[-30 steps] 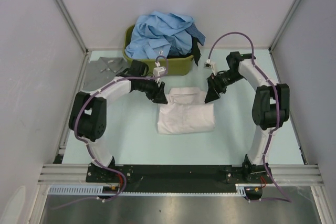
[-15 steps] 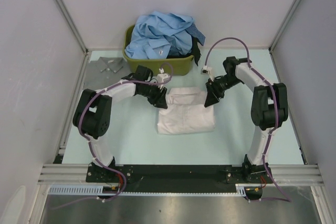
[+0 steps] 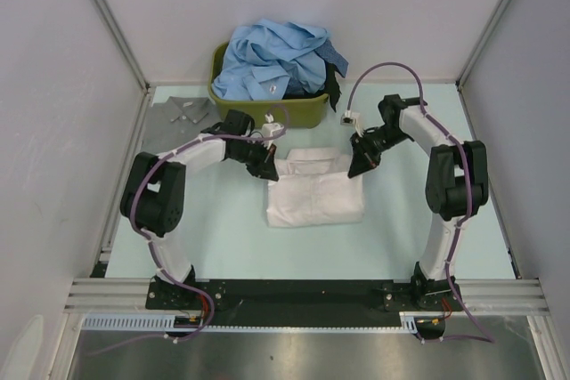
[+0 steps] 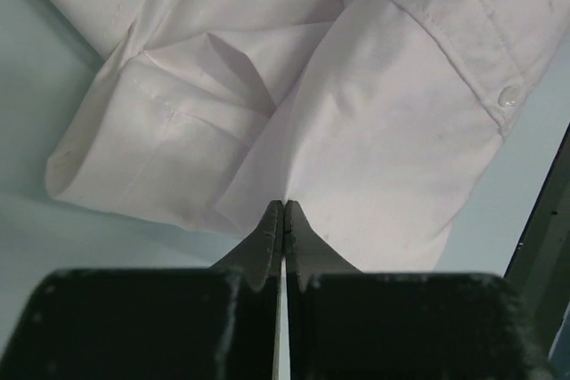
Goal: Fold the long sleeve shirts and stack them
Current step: Fold the shirt
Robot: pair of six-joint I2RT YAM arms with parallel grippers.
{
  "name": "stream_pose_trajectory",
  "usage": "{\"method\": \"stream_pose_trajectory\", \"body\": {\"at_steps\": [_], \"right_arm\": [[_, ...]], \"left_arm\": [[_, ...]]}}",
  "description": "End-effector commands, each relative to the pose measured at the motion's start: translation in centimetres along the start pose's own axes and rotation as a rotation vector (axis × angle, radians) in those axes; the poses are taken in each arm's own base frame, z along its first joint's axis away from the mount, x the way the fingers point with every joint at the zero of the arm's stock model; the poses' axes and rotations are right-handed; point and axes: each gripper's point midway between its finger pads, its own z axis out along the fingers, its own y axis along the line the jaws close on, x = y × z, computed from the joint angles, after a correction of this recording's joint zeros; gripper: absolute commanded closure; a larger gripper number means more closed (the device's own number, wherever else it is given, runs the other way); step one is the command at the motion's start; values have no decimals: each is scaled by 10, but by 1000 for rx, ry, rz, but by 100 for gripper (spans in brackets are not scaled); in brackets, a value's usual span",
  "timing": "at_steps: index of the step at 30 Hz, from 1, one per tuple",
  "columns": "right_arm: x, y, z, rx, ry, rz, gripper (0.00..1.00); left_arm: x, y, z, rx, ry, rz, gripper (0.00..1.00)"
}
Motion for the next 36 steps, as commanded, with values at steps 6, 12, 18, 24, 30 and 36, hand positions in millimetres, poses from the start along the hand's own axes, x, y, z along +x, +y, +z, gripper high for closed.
{"method": "stream_pose_trajectory", "body": {"at_steps": [6, 12, 18, 24, 30, 36], "right_arm": [[-40, -34, -19, 73, -85, -18, 100], [-55, -49, -26, 81, -111, -16, 100], [-74, -73, -25, 99, -155, 25, 100], [-90, -106, -21, 140, -228, 92, 100], [-103, -131, -12, 178, -283, 138, 100], [-111, -162, -2, 254, -332, 192, 100]], "left_arm": [[-58, 3, -32, 3, -109, 32, 100], [-80, 15, -37, -28, -137, 43, 100], [-89, 43, -31, -87, -133, 25, 100], [-95, 69, -22, -141, -134, 14, 100], [-103, 93, -17, -204, -157, 5, 100], [-102, 114, -14, -279, -153, -13, 100]]}}
